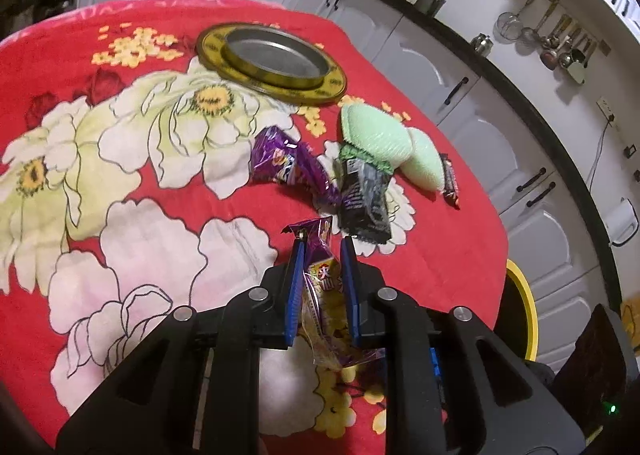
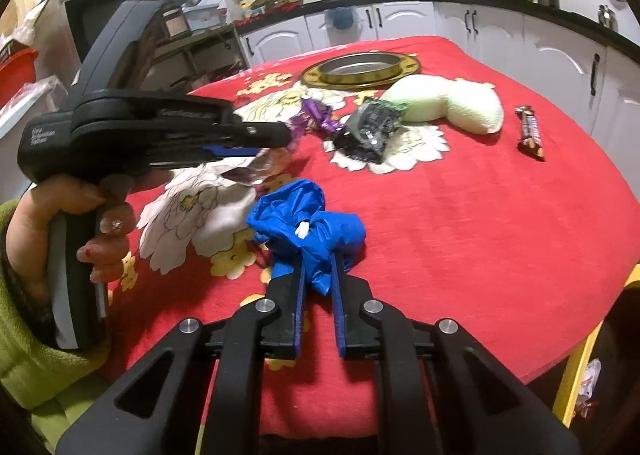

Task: Collect trash
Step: 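Carry the blue bag and purple snack wrapper over the yellow bin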

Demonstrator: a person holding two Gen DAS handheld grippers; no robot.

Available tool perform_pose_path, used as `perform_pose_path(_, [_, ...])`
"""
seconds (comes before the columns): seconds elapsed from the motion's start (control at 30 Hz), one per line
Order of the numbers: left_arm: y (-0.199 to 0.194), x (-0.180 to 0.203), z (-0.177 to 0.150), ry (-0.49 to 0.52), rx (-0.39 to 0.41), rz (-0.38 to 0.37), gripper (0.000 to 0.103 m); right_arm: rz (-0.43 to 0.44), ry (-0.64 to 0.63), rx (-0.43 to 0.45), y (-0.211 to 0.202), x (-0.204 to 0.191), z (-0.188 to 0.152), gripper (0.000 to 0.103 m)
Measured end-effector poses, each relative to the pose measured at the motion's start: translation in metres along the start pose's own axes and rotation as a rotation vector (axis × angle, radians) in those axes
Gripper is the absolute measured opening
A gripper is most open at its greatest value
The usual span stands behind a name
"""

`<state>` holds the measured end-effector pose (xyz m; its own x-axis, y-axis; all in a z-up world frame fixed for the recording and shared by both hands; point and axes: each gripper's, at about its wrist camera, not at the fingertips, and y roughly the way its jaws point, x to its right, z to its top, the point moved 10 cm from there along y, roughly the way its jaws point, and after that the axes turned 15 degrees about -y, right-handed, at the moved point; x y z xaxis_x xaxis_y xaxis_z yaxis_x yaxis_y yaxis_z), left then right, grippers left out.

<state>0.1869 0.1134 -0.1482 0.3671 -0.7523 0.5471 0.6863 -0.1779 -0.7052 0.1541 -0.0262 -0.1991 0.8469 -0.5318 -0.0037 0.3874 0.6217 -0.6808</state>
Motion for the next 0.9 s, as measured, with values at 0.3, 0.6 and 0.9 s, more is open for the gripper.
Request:
perform_pose_path(0.3, [-0.013,0.029,-0.005,0.077,0.044,-0.027,0.012,-0.064,0.049,0.046,-0.027,0.029,0.001,0.011])
perform_pose_path(0.6, [-0.022,0.058,-0.017,0.135,0.071,-0.062,0.012,-0.131,0.107,0.099,-0.057,0.063,0.003,0.011])
perform_pose_path(0.9, [-0.030,0.097,-0.036,0.233,0.105,-0.103,0.012,-0.204,0.153,0.146,-0.088,0.093,-0.001,0.011])
